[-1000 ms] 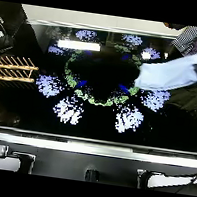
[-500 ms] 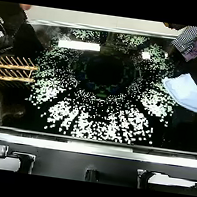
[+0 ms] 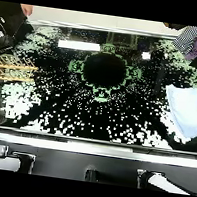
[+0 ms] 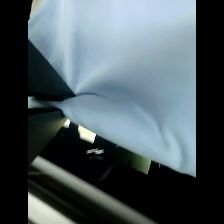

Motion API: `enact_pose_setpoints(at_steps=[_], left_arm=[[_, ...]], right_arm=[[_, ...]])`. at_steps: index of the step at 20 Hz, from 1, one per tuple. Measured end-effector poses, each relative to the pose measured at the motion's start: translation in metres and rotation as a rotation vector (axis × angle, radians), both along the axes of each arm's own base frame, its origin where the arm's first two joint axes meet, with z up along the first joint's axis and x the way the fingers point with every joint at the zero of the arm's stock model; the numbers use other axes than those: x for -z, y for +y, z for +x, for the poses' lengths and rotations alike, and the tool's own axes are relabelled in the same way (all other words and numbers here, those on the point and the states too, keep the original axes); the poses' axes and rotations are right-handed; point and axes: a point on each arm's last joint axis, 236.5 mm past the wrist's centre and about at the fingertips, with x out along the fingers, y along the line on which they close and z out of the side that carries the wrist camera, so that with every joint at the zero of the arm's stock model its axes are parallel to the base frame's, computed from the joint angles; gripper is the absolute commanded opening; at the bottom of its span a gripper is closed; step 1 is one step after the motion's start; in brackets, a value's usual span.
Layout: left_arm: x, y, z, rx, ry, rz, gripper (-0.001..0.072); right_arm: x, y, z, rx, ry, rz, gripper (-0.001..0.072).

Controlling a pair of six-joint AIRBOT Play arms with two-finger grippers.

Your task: Fold the clothes and pants, and hang the long-sleeved shirts on hangers.

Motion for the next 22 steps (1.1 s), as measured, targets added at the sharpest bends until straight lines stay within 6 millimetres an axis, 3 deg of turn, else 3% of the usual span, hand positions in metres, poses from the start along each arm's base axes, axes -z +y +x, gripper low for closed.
enact_pose_setpoints(at_steps=[6, 13, 14, 16, 22], left_arm=[[0.0, 0.0, 0.0, 0.0, 0.0, 0.0, 0.0019], [0.0, 0.0, 0.0, 0.0, 0.001, 0.0, 0.0019], [0.0, 0.0, 0.0, 0.0, 0.0, 0.0, 0.0019], [0.0, 0.0, 0.0, 0.0, 0.001, -0.001, 0.0019], [0.0, 0.0, 0.0, 0.0, 0.001, 0.0, 0.0019]], right_arm=[[0.016, 0.015, -0.05, 0.001, 0.148, -0.003, 0.0039], [0.017, 0.022, -0.085, -0.007, 0.287, 0.014, 0.0041], [0.016, 0.023, -0.09, -0.008, 0.305, 0.017, 0.0059], [0.015, 0.024, -0.096, -0.006, 0.334, 0.024, 0.03], [0.002, 0.021, -0.106, -0.02, 0.365, 0.001, 0.0302]])
